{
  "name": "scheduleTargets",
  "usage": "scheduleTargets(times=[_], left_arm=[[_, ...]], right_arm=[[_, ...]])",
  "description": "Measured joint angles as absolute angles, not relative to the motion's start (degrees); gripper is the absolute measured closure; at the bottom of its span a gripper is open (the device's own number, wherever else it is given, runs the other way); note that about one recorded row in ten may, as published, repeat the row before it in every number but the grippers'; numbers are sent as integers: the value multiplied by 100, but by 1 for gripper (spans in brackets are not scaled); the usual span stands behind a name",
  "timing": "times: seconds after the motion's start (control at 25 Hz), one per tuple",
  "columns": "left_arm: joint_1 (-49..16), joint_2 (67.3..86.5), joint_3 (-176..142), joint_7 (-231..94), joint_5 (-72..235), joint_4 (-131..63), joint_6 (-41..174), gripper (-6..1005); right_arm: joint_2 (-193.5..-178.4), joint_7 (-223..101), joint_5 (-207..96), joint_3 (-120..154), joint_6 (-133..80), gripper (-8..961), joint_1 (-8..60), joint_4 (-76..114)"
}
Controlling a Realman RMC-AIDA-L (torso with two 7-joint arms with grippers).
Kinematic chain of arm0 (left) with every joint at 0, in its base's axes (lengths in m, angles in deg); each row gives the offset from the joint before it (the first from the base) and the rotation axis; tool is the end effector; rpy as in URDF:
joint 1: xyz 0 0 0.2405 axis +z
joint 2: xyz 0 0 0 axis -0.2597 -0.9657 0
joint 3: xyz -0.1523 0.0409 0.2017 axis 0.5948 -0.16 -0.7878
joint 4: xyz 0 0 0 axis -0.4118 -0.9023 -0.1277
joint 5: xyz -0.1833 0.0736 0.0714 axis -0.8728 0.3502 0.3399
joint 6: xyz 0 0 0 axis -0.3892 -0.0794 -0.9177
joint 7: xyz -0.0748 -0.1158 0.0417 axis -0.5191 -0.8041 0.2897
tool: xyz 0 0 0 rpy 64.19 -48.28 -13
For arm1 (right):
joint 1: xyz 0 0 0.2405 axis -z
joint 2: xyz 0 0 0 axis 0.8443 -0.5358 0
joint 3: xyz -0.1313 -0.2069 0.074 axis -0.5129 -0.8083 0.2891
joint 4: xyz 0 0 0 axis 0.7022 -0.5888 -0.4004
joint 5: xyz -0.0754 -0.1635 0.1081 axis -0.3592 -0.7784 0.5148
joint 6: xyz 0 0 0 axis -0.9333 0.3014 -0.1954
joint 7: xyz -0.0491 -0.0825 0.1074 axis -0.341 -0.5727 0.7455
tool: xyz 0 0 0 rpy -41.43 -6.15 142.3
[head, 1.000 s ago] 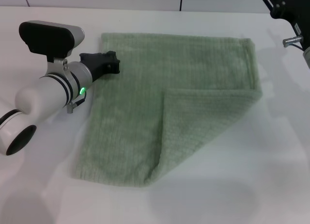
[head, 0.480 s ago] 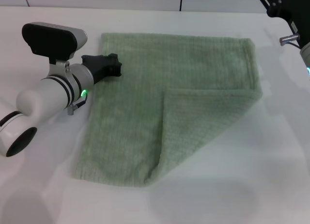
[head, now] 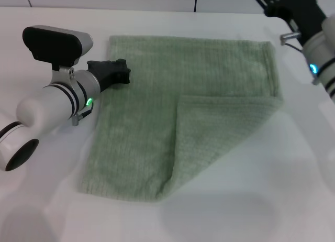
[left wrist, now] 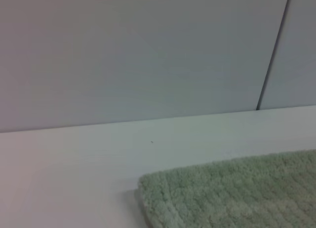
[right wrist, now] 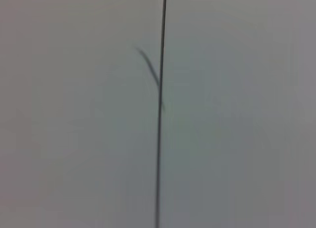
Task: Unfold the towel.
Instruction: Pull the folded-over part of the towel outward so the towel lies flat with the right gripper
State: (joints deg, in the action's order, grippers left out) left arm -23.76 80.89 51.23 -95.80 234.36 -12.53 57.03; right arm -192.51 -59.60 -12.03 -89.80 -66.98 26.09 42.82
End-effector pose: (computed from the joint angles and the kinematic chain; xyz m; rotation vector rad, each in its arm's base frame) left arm -0.2733 0.4070 -0.0877 -1.9907 -0.8998 -0.3276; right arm 0.2234 0.4008 -0.0351 -1.7592 0.4249 0.8019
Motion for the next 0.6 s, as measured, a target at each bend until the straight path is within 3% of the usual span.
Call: scheduleTargets(times=[0.6], left_arm=[[-2284, 8081, 5054, -9574, 23436, -1180, 5632, 1001]], right_arm=[[-19139, -5487, -1842, -8326, -1101, 168, 2631, 7686]])
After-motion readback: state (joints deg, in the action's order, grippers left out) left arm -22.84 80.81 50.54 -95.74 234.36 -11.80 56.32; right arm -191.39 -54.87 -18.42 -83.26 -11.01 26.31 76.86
